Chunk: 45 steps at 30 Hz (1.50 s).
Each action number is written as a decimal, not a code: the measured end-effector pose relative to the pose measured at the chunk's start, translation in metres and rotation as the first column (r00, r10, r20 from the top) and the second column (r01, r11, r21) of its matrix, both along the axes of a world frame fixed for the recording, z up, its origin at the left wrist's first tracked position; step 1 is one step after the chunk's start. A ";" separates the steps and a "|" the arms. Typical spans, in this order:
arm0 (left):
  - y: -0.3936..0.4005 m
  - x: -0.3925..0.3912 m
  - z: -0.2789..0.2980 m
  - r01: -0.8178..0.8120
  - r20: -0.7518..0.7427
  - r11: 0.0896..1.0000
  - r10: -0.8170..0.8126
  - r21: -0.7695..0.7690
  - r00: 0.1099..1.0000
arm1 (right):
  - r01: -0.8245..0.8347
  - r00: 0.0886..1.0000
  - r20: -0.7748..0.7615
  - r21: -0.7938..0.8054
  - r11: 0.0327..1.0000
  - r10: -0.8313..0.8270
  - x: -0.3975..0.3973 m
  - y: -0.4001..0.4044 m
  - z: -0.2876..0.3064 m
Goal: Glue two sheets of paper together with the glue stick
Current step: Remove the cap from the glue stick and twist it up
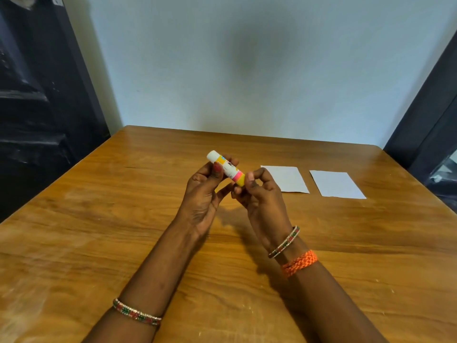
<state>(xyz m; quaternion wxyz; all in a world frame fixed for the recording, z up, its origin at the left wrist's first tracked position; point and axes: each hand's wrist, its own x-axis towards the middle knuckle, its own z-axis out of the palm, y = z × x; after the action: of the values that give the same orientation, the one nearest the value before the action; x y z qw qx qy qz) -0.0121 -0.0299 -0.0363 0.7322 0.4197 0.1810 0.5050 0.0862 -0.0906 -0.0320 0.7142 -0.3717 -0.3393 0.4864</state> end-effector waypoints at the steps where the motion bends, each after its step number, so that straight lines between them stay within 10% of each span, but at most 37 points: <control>1: 0.000 0.001 0.000 -0.008 -0.007 1.000 0.008 0.005 1.000 | 0.008 0.998 0.065 0.008 1.000 -0.008 0.003 0.000 -0.001; 5: -0.001 0.001 -0.002 -0.077 -0.066 0.996 0.080 0.042 0.995 | 0.093 0.929 0.357 0.034 0.995 -0.099 0.003 0.001 -0.006; 45: -0.006 0.004 -0.006 -0.147 -0.254 0.984 0.167 0.096 0.953 | 0.144 0.851 0.520 -0.095 0.985 -0.075 0.007 0.004 -0.011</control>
<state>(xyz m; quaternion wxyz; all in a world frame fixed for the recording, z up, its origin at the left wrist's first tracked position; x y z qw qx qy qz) -0.0077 -0.0355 -0.0427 0.6429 0.4944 0.2895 0.5083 0.0928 -0.0865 -0.0426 0.5984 -0.5526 -0.4634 0.3491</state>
